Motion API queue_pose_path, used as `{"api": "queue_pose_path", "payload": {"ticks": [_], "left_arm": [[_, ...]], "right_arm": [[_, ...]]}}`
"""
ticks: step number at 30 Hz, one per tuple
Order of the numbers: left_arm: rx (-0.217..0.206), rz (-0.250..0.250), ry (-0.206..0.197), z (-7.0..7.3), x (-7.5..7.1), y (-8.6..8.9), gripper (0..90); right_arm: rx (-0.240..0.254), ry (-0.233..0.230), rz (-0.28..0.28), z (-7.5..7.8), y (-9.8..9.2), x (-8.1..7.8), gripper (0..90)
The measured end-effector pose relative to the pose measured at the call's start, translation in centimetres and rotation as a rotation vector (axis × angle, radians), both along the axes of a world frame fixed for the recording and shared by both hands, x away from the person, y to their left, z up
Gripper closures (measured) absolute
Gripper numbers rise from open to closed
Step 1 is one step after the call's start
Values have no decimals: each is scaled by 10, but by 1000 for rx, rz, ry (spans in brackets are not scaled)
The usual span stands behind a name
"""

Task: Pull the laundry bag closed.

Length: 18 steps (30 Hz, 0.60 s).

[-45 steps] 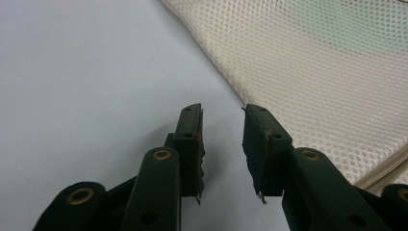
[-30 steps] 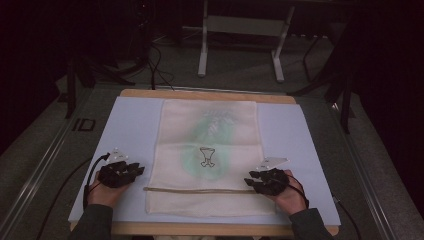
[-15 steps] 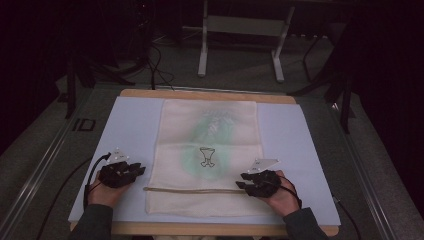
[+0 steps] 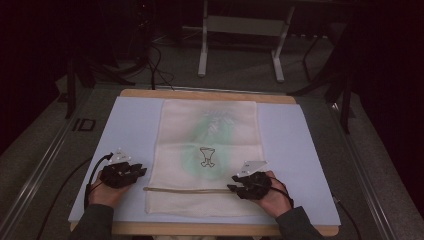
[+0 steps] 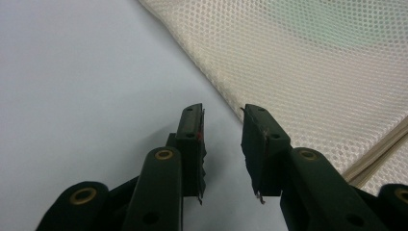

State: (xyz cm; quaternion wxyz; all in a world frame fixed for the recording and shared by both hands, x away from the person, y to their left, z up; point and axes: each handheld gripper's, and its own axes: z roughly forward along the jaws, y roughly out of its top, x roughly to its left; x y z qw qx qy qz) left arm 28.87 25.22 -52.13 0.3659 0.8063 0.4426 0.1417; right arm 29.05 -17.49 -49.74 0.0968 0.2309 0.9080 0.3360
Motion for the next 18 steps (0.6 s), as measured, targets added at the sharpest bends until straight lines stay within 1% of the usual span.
{"api": "queue_pose_path", "payload": {"ticks": [5,7,10,18], "left_arm": [[-5,-9,1,0,0,0,699],[-8,-13,-10,1,0,0,700],[-17,-18,-16,2,-1,0,701],[-16,-31,-10,2,0,-3,714]], "right_arm": [[2,0,21,2,8,1,627],[11,0,37,3,13,1,627],[16,0,55,5,21,1,627],[29,-1,102,9,43,2,629]]}}
